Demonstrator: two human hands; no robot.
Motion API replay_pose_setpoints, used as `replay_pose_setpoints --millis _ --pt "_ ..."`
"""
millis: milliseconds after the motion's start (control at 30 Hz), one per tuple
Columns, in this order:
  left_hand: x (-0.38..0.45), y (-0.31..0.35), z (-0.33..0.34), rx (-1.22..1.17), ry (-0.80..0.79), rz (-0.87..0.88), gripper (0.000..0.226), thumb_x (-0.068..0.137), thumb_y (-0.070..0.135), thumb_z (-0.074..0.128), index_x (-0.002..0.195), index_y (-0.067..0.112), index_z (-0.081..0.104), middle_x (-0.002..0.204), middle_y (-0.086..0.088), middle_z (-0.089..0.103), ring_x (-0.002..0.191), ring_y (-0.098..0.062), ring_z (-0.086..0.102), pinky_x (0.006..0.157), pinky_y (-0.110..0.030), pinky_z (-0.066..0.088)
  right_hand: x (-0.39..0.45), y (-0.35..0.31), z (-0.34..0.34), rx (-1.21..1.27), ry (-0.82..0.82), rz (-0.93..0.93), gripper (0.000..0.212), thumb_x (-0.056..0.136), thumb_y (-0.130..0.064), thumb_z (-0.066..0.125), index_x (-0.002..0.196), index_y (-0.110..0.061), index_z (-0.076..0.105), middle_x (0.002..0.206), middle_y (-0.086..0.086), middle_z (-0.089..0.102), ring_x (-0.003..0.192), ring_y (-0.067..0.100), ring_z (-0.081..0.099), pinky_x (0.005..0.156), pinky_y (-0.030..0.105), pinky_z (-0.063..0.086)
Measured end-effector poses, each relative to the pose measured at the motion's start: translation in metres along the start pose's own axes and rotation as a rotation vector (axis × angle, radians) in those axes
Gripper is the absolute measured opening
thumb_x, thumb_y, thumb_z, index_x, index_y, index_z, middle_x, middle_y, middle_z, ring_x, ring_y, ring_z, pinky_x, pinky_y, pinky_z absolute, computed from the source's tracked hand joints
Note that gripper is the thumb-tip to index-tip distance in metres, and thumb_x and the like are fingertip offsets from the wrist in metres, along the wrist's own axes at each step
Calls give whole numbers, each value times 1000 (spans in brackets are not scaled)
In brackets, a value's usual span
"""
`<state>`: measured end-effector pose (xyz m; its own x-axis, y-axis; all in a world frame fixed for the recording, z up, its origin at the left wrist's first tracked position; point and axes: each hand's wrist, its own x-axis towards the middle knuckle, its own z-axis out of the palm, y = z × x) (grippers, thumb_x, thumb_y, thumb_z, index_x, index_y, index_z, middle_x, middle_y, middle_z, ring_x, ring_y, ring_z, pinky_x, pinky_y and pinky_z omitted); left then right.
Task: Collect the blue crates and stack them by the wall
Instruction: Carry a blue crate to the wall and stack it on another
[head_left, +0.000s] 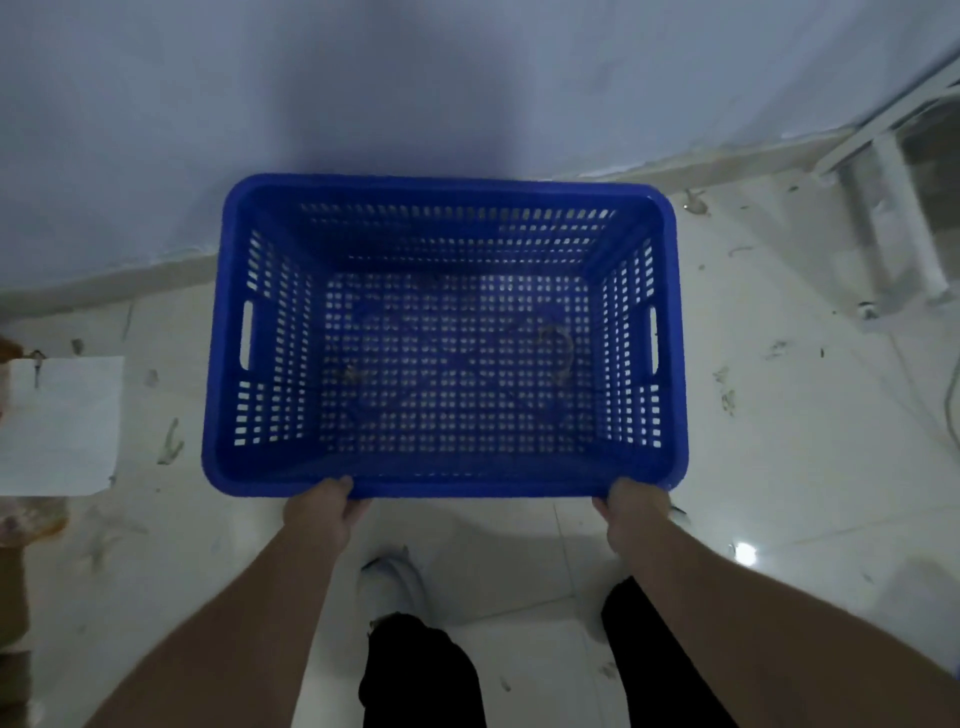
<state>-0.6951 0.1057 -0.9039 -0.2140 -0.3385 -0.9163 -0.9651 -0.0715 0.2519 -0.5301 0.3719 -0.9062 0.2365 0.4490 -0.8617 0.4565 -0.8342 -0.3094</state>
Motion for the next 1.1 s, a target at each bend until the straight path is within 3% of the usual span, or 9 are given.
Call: replay_pose_setpoints --millis 100,167,300,533,667,767,833,967,1100 --pt "-6 4 20 -63 -44 -17 21 95 -1 48 116 -1 48 125 -21 56 111 -28 57 95 -37 50 -5 -35 18 13 -116 -185 24 86 7 53 97 -14 59 98 8 62 85 23 62 86 42 57" --pt "-7 8 34 -81 -58 -3 30 96 1 47 125 -6 46 132 -20 54 120 -29 55 95 -35 51 -6 -54 35 -27 -172 -221 22 85 6 59 100 -9 59 98 7 63 90 23 63 88 42 57" --pt "-8 8 46 -61 -28 -1 41 95 0 48 135 -6 41 136 -21 51 123 -30 54 100 -36 50 8 -79 50 -199 -184 -209 27 89 0 55 71 -15 43 97 10 52 80 22 58 92 43 56" --pt "-63 37 47 454 -93 22 19 98 20 47 113 13 39 106 -15 49 96 -32 53 93 -44 45 -23 -91 29 -565 -277 -171 6 89 -9 46 84 -11 46 76 7 48 66 19 47 56 32 56" --pt "-176 95 84 662 -89 361 12 96 18 52 98 6 53 84 -6 49 77 -21 50 73 -35 38 -95 -145 -14 -777 -354 -548 18 91 -18 53 77 -7 57 83 11 59 85 31 59 79 41 51" --pt "-295 125 113 827 -154 671 40 98 32 42 79 8 68 82 -7 59 70 -20 52 61 -29 38 -177 -209 -73 -751 -368 -760 34 92 -30 59 67 -8 58 66 6 55 69 23 57 66 31 45" --pt "-388 126 126 947 -228 888 42 100 28 34 86 7 68 84 -8 59 70 -19 51 67 -29 38 -236 -249 -128 -714 -336 -864 39 95 -33 52 73 -4 64 61 1 53 60 17 50 54 25 38" --pt "-538 90 137 1061 -368 1213 28 96 25 36 78 9 50 81 -6 52 82 -23 48 72 -30 33 -317 -293 -239 -700 -173 -1004 32 93 -28 47 67 -10 52 61 -1 46 60 19 43 60 29 34" --pt "-638 26 150 1117 -638 1337 38 95 40 39 114 11 55 109 -7 61 100 -25 55 85 -31 41 -376 -287 -353 -572 -12 -1057 32 95 -32 47 69 -13 48 65 0 49 69 22 48 60 31 33"
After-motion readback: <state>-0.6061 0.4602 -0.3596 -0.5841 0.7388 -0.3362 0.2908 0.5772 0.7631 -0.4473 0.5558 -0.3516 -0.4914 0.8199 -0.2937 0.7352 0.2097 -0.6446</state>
